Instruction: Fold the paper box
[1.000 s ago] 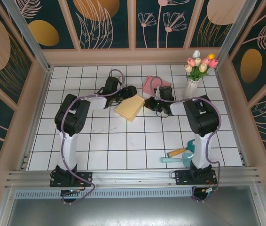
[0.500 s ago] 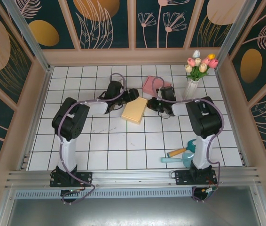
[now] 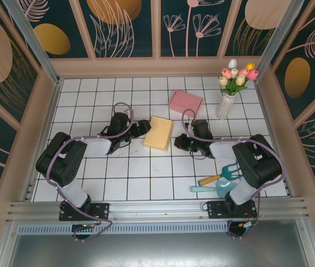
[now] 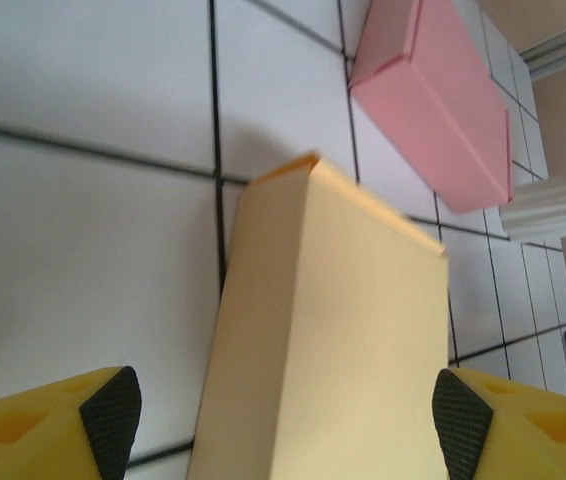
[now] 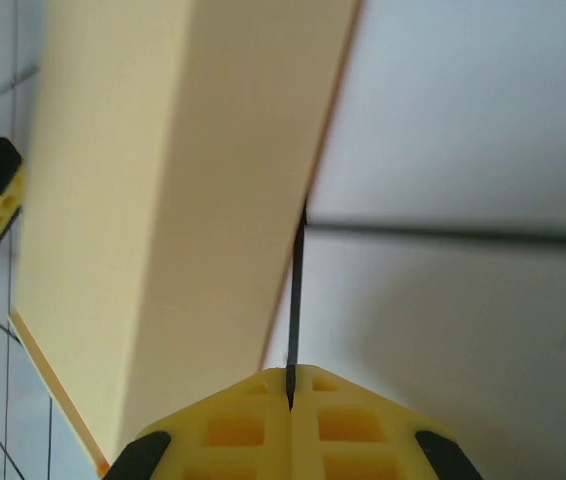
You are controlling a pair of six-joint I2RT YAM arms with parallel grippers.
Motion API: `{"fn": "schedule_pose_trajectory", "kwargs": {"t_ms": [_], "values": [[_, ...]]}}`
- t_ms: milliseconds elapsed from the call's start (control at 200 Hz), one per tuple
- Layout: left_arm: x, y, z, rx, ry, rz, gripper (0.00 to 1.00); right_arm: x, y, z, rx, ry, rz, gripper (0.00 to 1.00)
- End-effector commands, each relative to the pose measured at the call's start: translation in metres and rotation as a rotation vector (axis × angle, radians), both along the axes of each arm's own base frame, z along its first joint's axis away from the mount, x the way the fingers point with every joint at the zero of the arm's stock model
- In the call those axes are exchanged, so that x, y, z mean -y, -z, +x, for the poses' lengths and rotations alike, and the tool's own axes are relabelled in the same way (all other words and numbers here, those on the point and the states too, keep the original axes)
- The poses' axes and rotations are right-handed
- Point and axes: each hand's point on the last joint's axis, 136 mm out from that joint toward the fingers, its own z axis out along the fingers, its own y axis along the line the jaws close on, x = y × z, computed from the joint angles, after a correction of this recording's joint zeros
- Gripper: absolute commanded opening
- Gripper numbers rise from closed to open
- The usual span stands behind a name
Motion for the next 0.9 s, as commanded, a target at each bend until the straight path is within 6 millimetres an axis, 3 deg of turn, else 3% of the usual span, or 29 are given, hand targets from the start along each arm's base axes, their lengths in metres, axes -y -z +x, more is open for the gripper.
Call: {"fn": "schedule_pose_trajectory", "kwargs": {"t_ms": [0,210,405,550,661,891], "values": [[0.008,-0.016,-0.008,0.051,0.018,-0.075,0.78,-0.011,-0.008,-0.010,0.020,0.008,0.070,0.00],[0.015,-0.006,-0.023,0.041,0.035,-0.067,0.78,-0.026,-0.005,-0.011,0.020,-0.007,0.075,0.00],[0.034,-0.007,-0.032,0.032,0.078,-0.112,0.77,-0.046,-0.006,-0.010,0.017,-0.033,0.098,0.00],[0.050,-0.013,-0.039,0.042,0.099,-0.141,0.77,-0.079,-0.015,-0.016,0.017,-0.092,0.181,0.00],[0.049,-0.012,-0.039,0.046,0.089,-0.136,0.77,-0.104,-0.027,-0.019,0.030,-0.120,0.229,0.00],[0.046,-0.010,-0.035,0.048,0.064,-0.120,0.77,-0.109,-0.038,-0.005,0.084,-0.041,0.230,0.00]]}}
